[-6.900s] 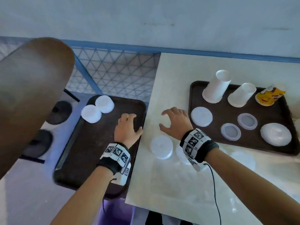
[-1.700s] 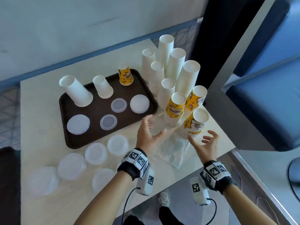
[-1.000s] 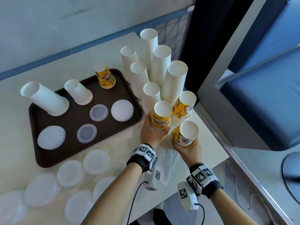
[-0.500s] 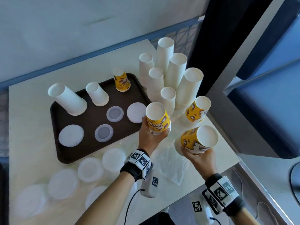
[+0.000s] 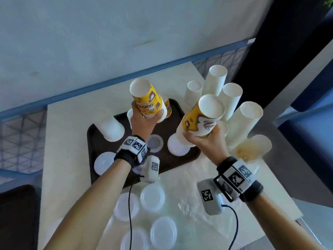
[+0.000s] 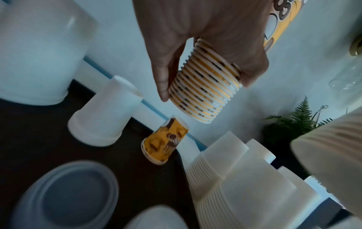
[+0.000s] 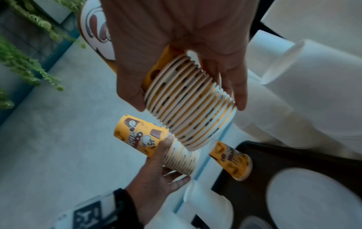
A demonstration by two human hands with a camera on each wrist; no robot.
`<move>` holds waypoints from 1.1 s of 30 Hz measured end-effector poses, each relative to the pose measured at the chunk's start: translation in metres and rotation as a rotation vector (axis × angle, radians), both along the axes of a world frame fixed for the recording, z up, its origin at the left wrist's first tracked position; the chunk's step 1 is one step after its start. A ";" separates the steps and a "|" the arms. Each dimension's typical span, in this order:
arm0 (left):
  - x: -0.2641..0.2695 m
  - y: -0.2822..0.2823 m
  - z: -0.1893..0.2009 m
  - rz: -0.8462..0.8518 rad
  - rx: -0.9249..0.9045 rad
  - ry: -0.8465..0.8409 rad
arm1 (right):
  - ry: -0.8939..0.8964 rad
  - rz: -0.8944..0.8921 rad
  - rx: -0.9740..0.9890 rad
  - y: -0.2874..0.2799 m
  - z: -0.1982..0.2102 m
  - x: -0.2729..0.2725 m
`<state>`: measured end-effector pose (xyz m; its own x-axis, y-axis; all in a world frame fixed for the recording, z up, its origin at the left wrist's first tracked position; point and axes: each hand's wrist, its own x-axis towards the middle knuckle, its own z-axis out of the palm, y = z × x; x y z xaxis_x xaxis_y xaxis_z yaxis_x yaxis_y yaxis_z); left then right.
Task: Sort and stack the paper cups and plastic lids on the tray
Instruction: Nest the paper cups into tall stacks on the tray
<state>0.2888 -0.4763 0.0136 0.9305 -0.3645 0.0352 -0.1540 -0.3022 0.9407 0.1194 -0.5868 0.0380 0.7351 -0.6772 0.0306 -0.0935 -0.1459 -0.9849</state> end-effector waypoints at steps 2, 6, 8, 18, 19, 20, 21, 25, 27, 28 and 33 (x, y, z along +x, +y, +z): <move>0.019 -0.013 0.007 0.010 0.014 -0.027 | -0.031 0.007 -0.002 -0.012 0.012 0.020; 0.049 -0.043 0.009 0.021 0.052 -0.036 | -0.060 0.019 0.007 -0.036 0.032 0.054; 0.059 -0.055 0.004 0.016 0.067 -0.020 | -0.077 0.019 0.025 -0.048 0.037 0.068; 0.075 -0.077 -0.050 -0.023 0.111 0.033 | -0.142 -0.057 -0.021 -0.071 0.057 0.133; 0.075 -0.077 -0.055 -0.021 0.113 0.042 | -0.137 -0.062 -0.031 -0.069 0.057 0.139; 0.075 -0.078 -0.061 -0.020 0.118 0.050 | -0.127 -0.065 -0.043 -0.067 0.056 0.145; 0.076 -0.078 -0.065 -0.021 0.126 0.060 | -0.111 -0.066 -0.057 -0.065 0.054 0.152; 0.076 -0.081 -0.080 -0.036 0.168 0.116 | -0.057 -0.051 -0.097 -0.060 0.041 0.175; 0.077 -0.081 -0.086 -0.037 0.181 0.117 | -0.022 -0.030 -0.135 -0.055 0.036 0.186; 0.077 -0.081 -0.089 -0.032 0.180 0.120 | -0.002 -0.019 -0.146 -0.052 0.032 0.192; 0.075 -0.083 -0.093 -0.011 0.138 0.176 | 0.079 -0.004 -0.170 -0.042 0.009 0.208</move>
